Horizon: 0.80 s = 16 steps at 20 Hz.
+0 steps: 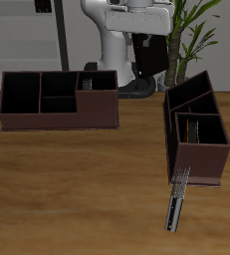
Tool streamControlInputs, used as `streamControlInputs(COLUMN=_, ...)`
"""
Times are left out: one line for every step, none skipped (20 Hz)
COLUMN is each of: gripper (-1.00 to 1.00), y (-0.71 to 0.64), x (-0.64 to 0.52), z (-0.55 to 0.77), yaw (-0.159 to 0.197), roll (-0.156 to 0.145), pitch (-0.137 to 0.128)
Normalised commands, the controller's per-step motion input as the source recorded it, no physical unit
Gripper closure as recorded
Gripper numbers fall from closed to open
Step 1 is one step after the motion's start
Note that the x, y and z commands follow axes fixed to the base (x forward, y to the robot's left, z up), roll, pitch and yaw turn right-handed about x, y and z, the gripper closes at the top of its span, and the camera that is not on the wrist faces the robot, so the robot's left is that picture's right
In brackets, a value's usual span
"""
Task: Place the right striped book into the back desk caddy's right compartment and place the orange book into the left desk caddy's right compartment and place the black book into the left desk caddy's left compartment
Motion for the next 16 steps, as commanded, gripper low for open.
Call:
streamControlInputs(gripper=1.00, y=0.31, x=-0.23, z=0.05, yaw=-0.054, roll=0.022, pitch=0.044)
streamControlInputs(gripper=1.00, y=-0.06, x=0.06, z=0.00, yaw=0.000, roll=0.000, pitch=0.000)
streamControlInputs(gripper=1.00, y=0.67, x=-0.70, z=0.20, yaw=-0.027, roll=0.082, pitch=-0.098)
streamControlInputs(gripper=1.00, y=0.70, x=-0.67, z=0.06, yaw=0.051, roll=0.078, pitch=-0.024)
streamControlInputs(gripper=1.00, y=0.11, x=-0.18, z=0.04, yaw=0.033, roll=0.053, pitch=-0.032)
streamControlInputs(gripper=1.00, y=0.14, x=-0.27, z=-0.03, yaw=-0.039, roll=-0.050, pitch=-0.034)
streamControlInputs(gripper=1.00, y=0.34, x=-0.36, z=-0.09, yaw=-0.019, roll=0.000, pitch=0.010)
streamControlInputs(gripper=1.00, y=0.35, x=-0.39, z=-0.15, yaw=-0.055, roll=0.061, pitch=0.051)
streamControlInputs(gripper=1.00, y=0.11, x=-0.20, z=-0.02, yaw=0.019, roll=0.043, pitch=-0.012)
streamControlInputs(gripper=1.00, y=0.05, x=-0.26, z=-0.07, yaw=-0.028, roll=0.021, pitch=-0.023)
streamControlInputs(gripper=1.00, y=0.08, x=-0.18, z=-0.08, yaw=-0.037, roll=0.017, pitch=0.028)
streamControlInputs(gripper=1.00, y=0.03, x=-0.19, z=-0.05, yaw=0.028, roll=-0.026, pitch=-0.012)
streamControlInputs(gripper=1.00, y=-0.01, x=-0.10, z=-0.10, yaw=-0.028, roll=0.044, pitch=0.001)
streamControlInputs(gripper=1.00, y=0.01, x=-0.19, z=-0.11, yaw=0.002, roll=-0.013, pitch=0.035)
streamControlInputs(gripper=1.00, y=-0.03, x=-0.32, z=-0.08, yaw=-0.019, roll=-0.020, pitch=-0.027)
streamControlInputs(gripper=1.00, y=0.07, x=-0.47, z=-0.11, yaw=-0.009, roll=-0.015, pitch=0.017)
